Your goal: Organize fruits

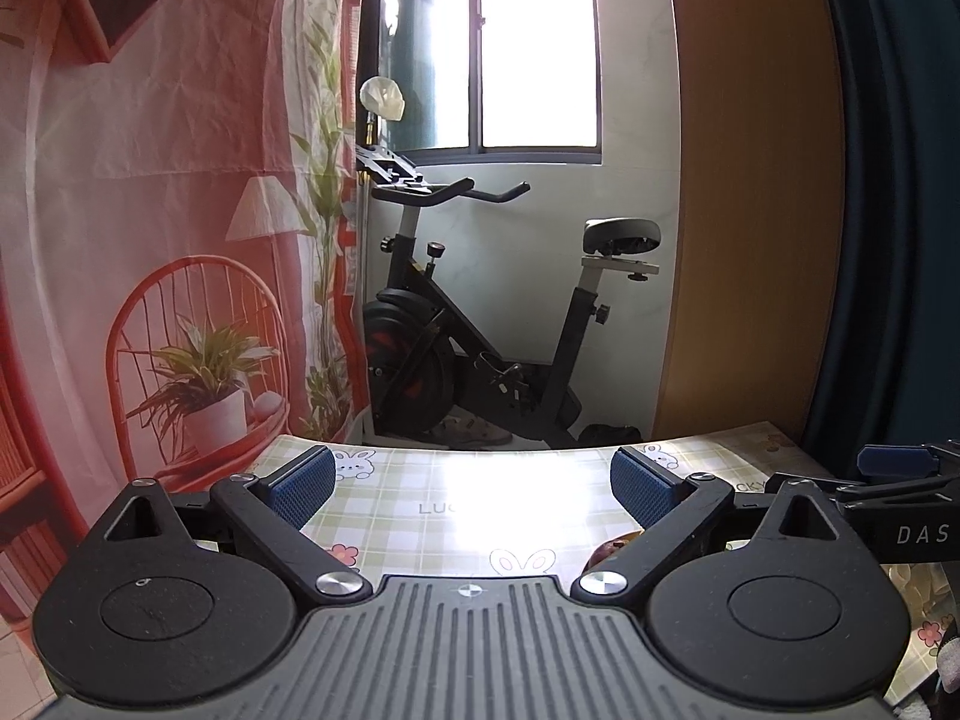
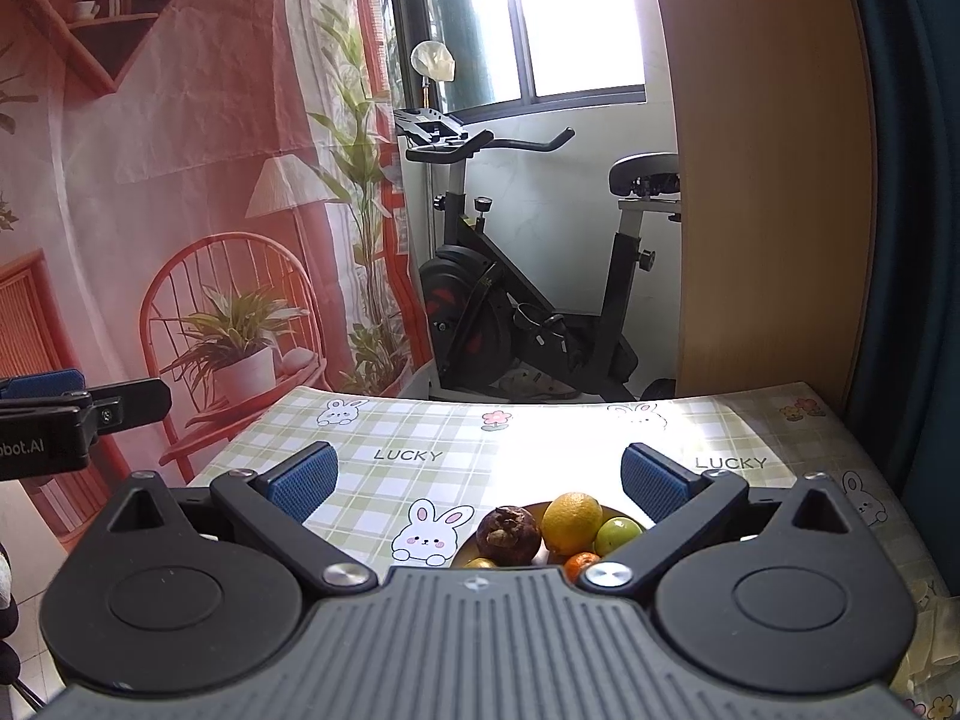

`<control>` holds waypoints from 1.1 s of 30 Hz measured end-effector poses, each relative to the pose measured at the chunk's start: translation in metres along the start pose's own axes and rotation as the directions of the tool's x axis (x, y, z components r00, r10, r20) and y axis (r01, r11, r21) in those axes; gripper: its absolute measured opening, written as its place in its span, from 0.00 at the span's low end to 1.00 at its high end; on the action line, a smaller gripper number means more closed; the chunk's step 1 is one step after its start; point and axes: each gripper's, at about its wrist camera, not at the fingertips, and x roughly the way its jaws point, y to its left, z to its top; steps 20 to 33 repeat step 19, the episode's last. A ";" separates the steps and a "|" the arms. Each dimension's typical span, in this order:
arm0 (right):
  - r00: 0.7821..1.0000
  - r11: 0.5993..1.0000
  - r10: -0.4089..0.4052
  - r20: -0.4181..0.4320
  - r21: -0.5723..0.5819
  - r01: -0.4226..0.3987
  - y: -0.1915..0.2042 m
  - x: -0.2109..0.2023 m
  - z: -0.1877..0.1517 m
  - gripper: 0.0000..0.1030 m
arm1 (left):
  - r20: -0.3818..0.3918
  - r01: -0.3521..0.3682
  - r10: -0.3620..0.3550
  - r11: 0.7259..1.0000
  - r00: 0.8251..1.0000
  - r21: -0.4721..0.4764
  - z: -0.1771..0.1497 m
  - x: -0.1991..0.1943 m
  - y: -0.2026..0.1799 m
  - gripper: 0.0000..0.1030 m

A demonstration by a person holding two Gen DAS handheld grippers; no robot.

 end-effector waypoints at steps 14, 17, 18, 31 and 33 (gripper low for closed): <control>1.000 1.000 0.000 0.000 0.005 0.000 0.001 0.000 0.000 0.99 | -0.012 0.004 -0.004 1.000 1.000 -0.009 0.002 0.002 0.005 1.00; 1.000 1.000 0.001 0.000 0.005 -0.001 0.001 0.000 -0.001 0.99 | -0.008 0.001 -0.001 1.000 1.000 -0.006 0.002 0.001 0.006 1.00; 1.000 1.000 0.001 0.000 0.004 -0.001 0.002 0.000 -0.001 0.99 | -0.009 0.001 -0.001 1.000 1.000 -0.007 0.002 0.001 0.006 1.00; 1.000 1.000 0.000 0.000 0.005 0.000 0.002 0.000 -0.001 0.99 | -0.011 0.002 -0.002 1.000 1.000 -0.009 0.002 0.002 0.006 1.00; 1.000 1.000 0.000 0.000 0.005 0.000 0.002 0.000 -0.001 0.99 | -0.011 0.002 -0.002 1.000 1.000 -0.009 0.002 0.002 0.006 1.00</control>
